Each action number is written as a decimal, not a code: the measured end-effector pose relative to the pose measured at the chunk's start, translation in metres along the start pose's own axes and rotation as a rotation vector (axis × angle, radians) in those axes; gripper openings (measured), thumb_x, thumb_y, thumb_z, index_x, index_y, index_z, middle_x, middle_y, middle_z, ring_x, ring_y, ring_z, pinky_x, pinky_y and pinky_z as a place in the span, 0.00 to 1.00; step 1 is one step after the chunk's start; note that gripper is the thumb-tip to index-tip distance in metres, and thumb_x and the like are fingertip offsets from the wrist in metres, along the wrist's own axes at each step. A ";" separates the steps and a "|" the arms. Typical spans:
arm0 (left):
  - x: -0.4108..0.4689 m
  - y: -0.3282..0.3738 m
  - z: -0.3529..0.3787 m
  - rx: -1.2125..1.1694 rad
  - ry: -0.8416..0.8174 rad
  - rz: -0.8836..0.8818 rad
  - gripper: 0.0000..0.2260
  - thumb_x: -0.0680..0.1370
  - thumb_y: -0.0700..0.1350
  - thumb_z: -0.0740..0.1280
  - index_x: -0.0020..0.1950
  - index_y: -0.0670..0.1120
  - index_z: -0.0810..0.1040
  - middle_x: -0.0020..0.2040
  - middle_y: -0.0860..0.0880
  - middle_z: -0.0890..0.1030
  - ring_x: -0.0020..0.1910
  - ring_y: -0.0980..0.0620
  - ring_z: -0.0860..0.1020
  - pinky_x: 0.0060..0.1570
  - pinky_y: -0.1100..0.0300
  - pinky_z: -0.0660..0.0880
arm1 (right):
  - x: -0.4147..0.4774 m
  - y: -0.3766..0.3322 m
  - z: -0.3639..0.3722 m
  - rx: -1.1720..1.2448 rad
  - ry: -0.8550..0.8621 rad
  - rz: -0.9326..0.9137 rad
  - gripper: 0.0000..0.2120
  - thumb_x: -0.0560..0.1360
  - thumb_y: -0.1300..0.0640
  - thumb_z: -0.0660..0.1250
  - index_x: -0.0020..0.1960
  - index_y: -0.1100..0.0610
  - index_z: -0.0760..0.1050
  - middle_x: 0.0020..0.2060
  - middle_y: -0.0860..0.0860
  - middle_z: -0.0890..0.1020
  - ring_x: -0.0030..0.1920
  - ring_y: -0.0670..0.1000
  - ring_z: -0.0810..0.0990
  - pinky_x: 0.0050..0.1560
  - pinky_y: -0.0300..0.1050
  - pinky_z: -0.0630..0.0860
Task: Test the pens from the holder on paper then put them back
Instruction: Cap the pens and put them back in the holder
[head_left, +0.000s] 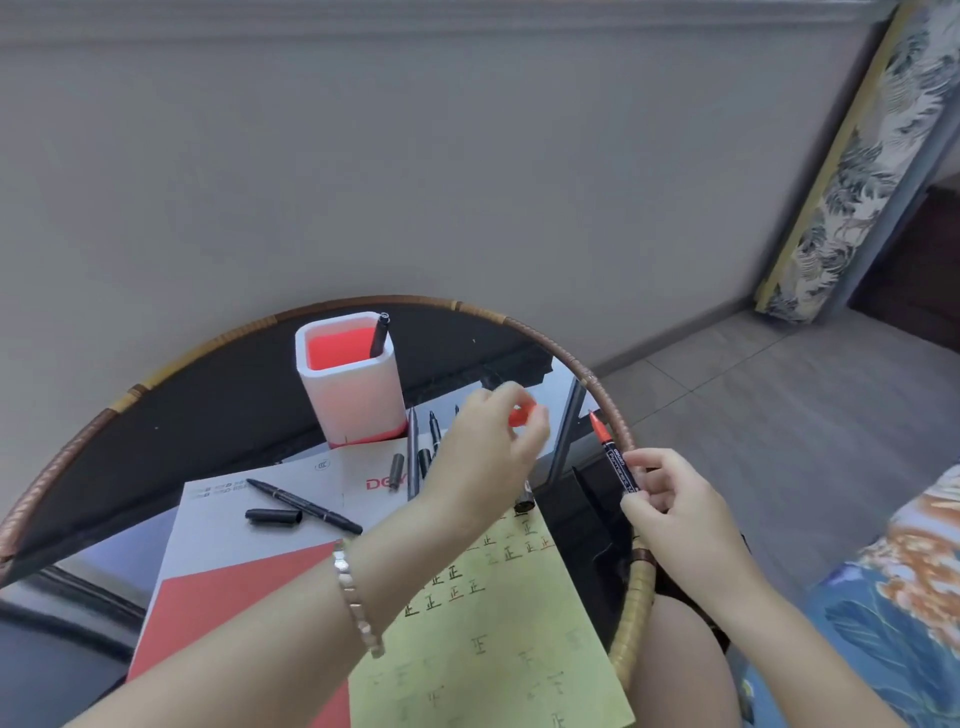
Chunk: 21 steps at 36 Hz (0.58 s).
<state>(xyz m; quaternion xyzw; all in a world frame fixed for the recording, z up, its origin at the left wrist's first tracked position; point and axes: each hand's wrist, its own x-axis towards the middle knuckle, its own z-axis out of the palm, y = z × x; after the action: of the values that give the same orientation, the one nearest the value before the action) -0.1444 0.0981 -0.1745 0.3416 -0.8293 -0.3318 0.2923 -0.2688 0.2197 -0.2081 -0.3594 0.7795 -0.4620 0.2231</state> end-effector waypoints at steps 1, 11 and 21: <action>-0.004 0.000 -0.007 -0.085 0.021 -0.040 0.13 0.80 0.47 0.54 0.47 0.42 0.73 0.38 0.50 0.72 0.33 0.57 0.70 0.34 0.66 0.68 | -0.001 -0.001 0.001 0.013 -0.010 0.000 0.15 0.73 0.65 0.62 0.54 0.49 0.72 0.43 0.54 0.79 0.38 0.48 0.75 0.37 0.35 0.72; -0.060 -0.036 -0.066 -0.752 0.156 -0.585 0.11 0.79 0.46 0.59 0.44 0.41 0.76 0.37 0.48 0.84 0.29 0.59 0.76 0.34 0.65 0.75 | -0.014 -0.020 0.028 0.038 -0.126 -0.119 0.09 0.75 0.59 0.62 0.47 0.44 0.74 0.38 0.51 0.79 0.32 0.46 0.74 0.31 0.28 0.68; -0.101 -0.050 -0.077 -0.978 0.255 -0.669 0.09 0.72 0.44 0.66 0.45 0.39 0.80 0.35 0.49 0.84 0.33 0.58 0.80 0.37 0.67 0.79 | -0.038 -0.036 0.061 -0.017 -0.190 -0.307 0.06 0.69 0.56 0.72 0.40 0.47 0.76 0.37 0.48 0.80 0.34 0.48 0.75 0.33 0.33 0.70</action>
<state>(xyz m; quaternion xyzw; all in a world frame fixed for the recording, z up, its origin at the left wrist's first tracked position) -0.0108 0.1207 -0.1912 0.4469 -0.3868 -0.7047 0.3925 -0.1901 0.2031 -0.2051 -0.5180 0.6949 -0.4479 0.2196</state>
